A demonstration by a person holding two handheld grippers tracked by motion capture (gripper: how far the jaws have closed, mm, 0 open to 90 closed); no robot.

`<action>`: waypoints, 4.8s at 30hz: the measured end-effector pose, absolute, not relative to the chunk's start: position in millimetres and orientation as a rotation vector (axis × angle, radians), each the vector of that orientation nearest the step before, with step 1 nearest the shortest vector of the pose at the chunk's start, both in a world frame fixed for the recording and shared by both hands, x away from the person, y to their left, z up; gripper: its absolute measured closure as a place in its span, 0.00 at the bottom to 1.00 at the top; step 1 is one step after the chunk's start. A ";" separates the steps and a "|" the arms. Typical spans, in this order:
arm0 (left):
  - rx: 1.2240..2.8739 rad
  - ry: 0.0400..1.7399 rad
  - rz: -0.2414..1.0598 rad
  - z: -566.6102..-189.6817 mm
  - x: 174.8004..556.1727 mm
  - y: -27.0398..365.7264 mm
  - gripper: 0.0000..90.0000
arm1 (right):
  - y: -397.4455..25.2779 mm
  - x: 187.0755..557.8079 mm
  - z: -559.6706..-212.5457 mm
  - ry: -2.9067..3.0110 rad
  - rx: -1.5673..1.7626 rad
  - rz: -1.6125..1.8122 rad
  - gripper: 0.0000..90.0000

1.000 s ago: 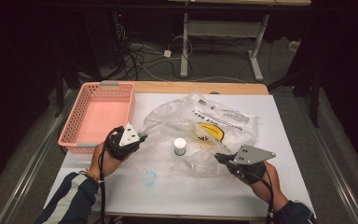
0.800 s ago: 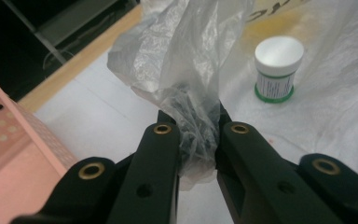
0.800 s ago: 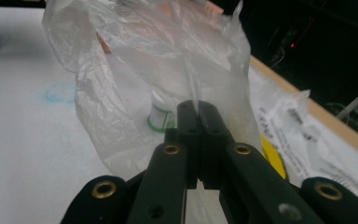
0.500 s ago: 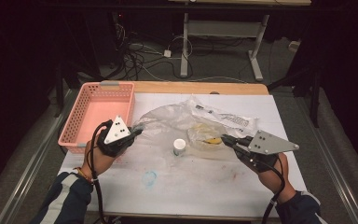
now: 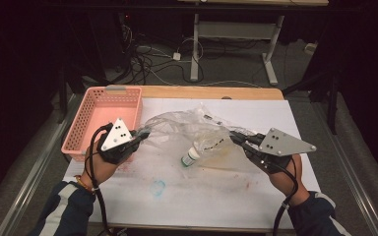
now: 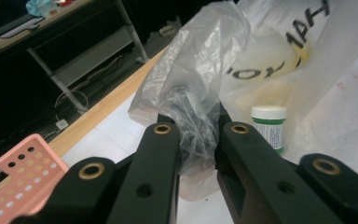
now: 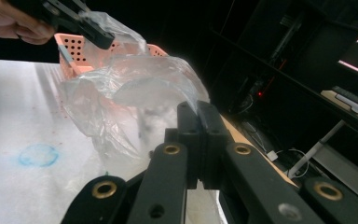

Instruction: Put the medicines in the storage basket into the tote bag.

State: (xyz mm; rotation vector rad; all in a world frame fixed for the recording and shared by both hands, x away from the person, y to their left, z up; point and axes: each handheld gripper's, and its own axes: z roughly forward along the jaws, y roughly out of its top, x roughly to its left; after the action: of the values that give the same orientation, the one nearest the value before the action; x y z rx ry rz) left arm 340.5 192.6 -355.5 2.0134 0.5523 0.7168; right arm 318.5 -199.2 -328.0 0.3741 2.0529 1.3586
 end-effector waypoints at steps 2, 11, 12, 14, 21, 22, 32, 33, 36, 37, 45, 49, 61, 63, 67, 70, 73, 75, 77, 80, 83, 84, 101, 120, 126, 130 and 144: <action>2.009 0.549 0.716 -354.2 343.3 189.7 0.95 | -198.2 324.0 -328.3 2.046 0.384 1.347 1.00; 1.968 0.510 0.715 -336.9 372.4 163.9 0.95 | -212.3 356.1 -314.1 1.961 0.496 1.386 1.00; 1.963 0.504 0.707 -334.3 375.5 160.0 0.95 | -214.1 357.5 -311.7 1.954 0.505 1.394 1.00; 1.957 0.481 0.710 -328.8 380.6 151.3 0.95 | -216.8 359.5 -306.8 1.936 0.518 1.410 1.00; 1.964 0.447 0.738 -314.8 406.5 122.8 0.95 | -217.1 372.1 -290.9 1.893 0.545 1.384 1.00; 1.961 0.447 0.733 -314.4 411.0 120.0 0.95 | -217.8 375.8 -289.3 1.885 0.555 1.380 1.00; 1.884 0.404 0.700 -300.2 408.7 103.0 0.95 | -213.5 383.8 -281.8 1.902 0.594 1.464 1.00; 1.876 0.396 0.696 -297.2 406.2 101.8 0.95 | -211.9 382.3 -280.1 1.905 0.585 1.481 1.00; 1.862 0.361 0.708 -284.3 396.8 98.5 0.95 | -206.7 376.7 -272.4 1.913 0.548 1.518 1.00; 1.854 0.349 0.716 -278.6 393.2 98.3 0.95 | -204.6 373.6 -269.0 1.913 0.542 1.527 1.00; 1.762 0.290 0.739 -239.5 371.2 100.1 0.95 | -197.5 354.7 -241.9 1.844 0.443 1.552 1.00; 1.765 0.320 0.726 -243.2 381.3 98.0 0.95 | -198.5 364.4 -245.4 1.828 0.474 1.515 1.00; 1.785 0.498 0.720 -276.8 442.6 88.8 0.92 | -223.1 422.1 -274.9 1.827 0.704 1.350 1.00; 1.798 0.534 0.716 -278.8 452.9 87.2 0.88 | -227.6 432.5 -279.4 1.827 0.734 1.307 1.00; 1.821 0.616 0.777 -282.2 471.8 88.6 0.79 | -236.2 454.3 -290.1 1.820 0.777 1.161 1.00; 1.804 0.695 0.768 -284.8 485.8 97.9 0.80 | -245.1 470.0 -298.9 1.811 0.814 1.038 1.00; 1.827 0.733 0.797 -288.3 496.2 103.2 0.84 | -257.1 481.2 -303.9 1.806 0.867 0.987 1.00; 1.831 0.753 0.823 -290.3 501.3 105.7 0.87 | -264.6 487.3 -306.4 1.796 0.894 0.951 1.00; 1.837 0.767 0.829 -289.8 506.0 107.9 0.88 | -271.5 492.9 -308.3 1.790 0.925 0.938 1.00; 1.820 0.782 0.839 -284.8 510.3 111.3 0.89 | -277.0 499.4 -308.5 1.782 0.946 0.909 1.00; 1.833 0.780 0.863 -281.3 513.7 110.9 0.89 | -280.2 504.9 -306.0 1.769 0.963 0.906 1.00; 1.830 0.779 0.873 -279.4 514.1 111.3 0.89 | -280.7 506.5 -304.5 1.766 0.971 0.907 1.00; 1.801 0.832 0.854 -270.7 519.7 104.3 0.63 | -289.8 522.6 -282.6 1.724 1.029 0.893 1.00; 1.881 0.553 0.637 -324.2 448.5 112.0 0.44 | -297.9 525.9 -307.1 1.761 1.093 0.872 1.00; 1.997 0.507 0.616 -354.1 439.2 94.3 0.53 | -294.4 519.9 -298.6 1.745 1.062 0.874 1.00; 2.035 0.511 0.616 -362.5 441.8 88.3 0.63 | -290.7 515.9 -295.3 1.749 1.047 0.904 0.99; 2.130 0.537 0.637 -381.9 453.3 71.4 0.97 | -274.4 492.4 -264.9 1.708 0.955 0.969 0.60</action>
State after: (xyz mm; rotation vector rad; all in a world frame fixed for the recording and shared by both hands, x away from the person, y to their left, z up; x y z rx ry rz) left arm 453.3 71.4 -381.9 2.1304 0.5368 0.6366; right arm 492.4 -274.4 -264.9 0.9546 1.7077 0.9691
